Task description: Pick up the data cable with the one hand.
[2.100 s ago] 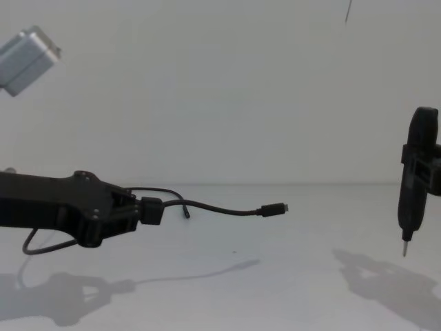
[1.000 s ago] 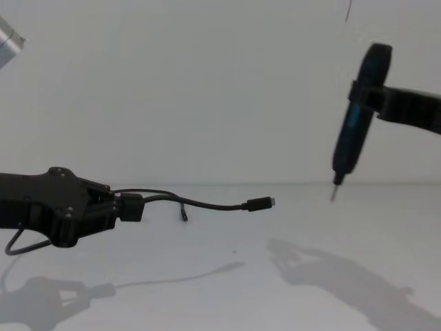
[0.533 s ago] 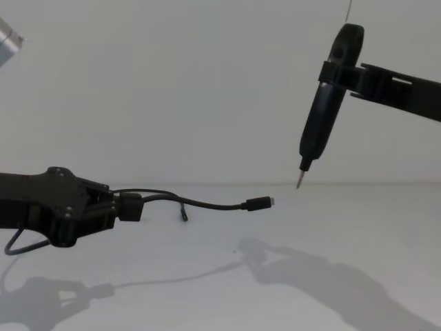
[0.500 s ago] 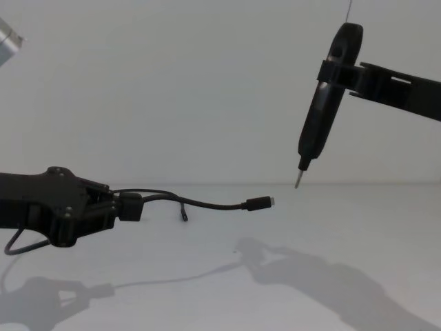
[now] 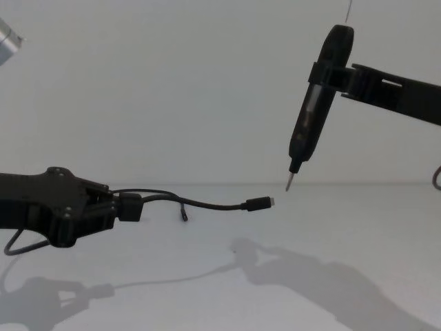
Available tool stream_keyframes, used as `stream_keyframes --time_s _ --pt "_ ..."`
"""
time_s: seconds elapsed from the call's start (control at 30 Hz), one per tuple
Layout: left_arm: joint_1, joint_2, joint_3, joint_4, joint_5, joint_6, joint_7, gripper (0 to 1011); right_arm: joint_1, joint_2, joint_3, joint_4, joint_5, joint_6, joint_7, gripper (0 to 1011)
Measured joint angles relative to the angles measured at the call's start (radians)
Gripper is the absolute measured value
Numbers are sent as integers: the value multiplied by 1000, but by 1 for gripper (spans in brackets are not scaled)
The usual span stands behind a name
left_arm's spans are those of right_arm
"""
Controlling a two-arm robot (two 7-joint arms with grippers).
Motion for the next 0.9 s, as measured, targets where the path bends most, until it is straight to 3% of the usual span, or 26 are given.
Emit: stream_keyframes --time_s 0.9 --pt "0 0 0 0 0 0 0 48 34 10 -31 89 11 -51 21 269"
